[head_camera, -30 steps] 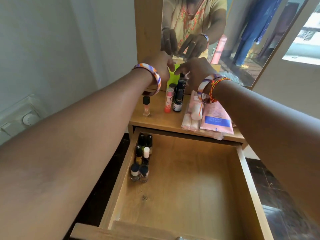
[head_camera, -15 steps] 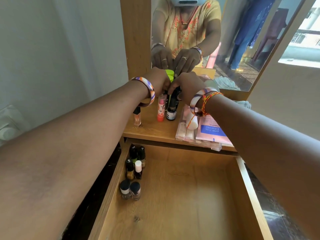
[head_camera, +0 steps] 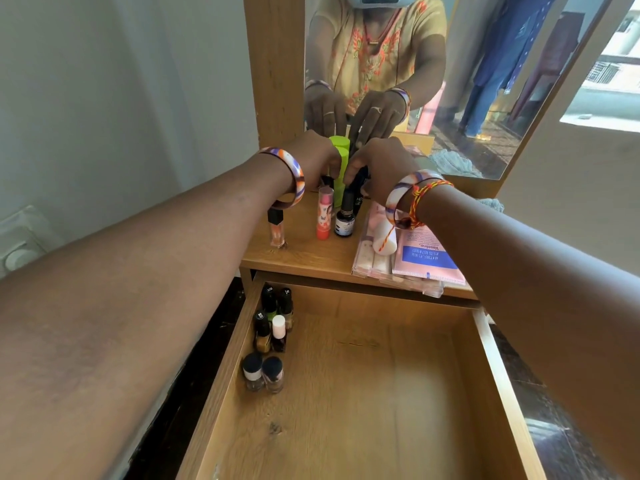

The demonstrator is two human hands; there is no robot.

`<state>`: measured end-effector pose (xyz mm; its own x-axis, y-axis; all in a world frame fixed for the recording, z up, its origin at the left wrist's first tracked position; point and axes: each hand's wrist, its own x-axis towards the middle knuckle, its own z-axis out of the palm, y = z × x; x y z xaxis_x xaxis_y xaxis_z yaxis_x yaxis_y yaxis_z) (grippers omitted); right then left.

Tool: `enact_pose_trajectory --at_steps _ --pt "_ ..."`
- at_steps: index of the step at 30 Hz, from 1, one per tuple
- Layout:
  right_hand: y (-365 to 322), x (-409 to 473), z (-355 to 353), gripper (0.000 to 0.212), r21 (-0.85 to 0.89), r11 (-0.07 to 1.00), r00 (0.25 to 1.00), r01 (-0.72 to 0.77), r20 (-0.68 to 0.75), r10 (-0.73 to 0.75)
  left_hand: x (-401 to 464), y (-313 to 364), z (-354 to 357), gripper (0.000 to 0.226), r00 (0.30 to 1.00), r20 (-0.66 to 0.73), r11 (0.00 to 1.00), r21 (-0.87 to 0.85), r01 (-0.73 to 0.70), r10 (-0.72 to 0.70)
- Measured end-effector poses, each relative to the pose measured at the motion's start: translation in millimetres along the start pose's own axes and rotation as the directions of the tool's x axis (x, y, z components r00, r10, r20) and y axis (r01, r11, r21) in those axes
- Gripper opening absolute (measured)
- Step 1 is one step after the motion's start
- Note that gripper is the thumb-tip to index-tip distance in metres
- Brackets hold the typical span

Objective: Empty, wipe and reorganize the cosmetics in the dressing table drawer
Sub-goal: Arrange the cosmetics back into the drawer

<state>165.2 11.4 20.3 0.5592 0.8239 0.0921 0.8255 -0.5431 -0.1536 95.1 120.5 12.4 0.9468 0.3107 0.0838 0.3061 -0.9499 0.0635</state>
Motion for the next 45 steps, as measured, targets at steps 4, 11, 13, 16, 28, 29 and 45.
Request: enact_pose_trajectory --at_steps 4,11,13,16,28,29,45 --pt "0 -7 -11 0.038 -0.034 0.999 0.997 0.011 -0.071 -0.013 -7 -5 -9 0.032 0.999 -0.044 1.000 -0.007 -0.010 0.010" --pt "-12 -25 -46 0.041 -0.077 0.996 0.986 0.036 -0.160 -0.048 -30 0 -53 0.033 0.990 -0.137 1.000 -0.002 -0.016 0.016" --pt "-18 -34 -58 0.040 -0.082 0.996 0.980 0.040 -0.190 -0.055 -42 4 -71 0.033 0.988 -0.156 1.000 -0.003 -0.016 0.016" --pt "-29 -49 -72 0.038 -0.063 0.997 0.967 0.040 -0.248 -0.054 -62 10 -94 0.032 0.985 -0.170 1.000 -0.018 -0.022 0.018" --pt "-69 -133 -36 0.022 0.196 0.979 0.999 -0.054 0.003 0.054 -153 32 -72 0.024 0.971 0.236 0.997 -0.070 -0.011 0.027" --pt "-71 -142 -24 0.018 0.212 0.975 0.998 -0.065 0.036 0.059 -160 32 -61 0.025 0.961 0.275 0.997 -0.075 0.000 0.021" --pt "-108 -198 93 0.032 0.411 0.897 0.969 -0.160 0.237 0.065 -226 16 62 0.021 0.926 0.350 0.990 0.020 0.141 -0.139"
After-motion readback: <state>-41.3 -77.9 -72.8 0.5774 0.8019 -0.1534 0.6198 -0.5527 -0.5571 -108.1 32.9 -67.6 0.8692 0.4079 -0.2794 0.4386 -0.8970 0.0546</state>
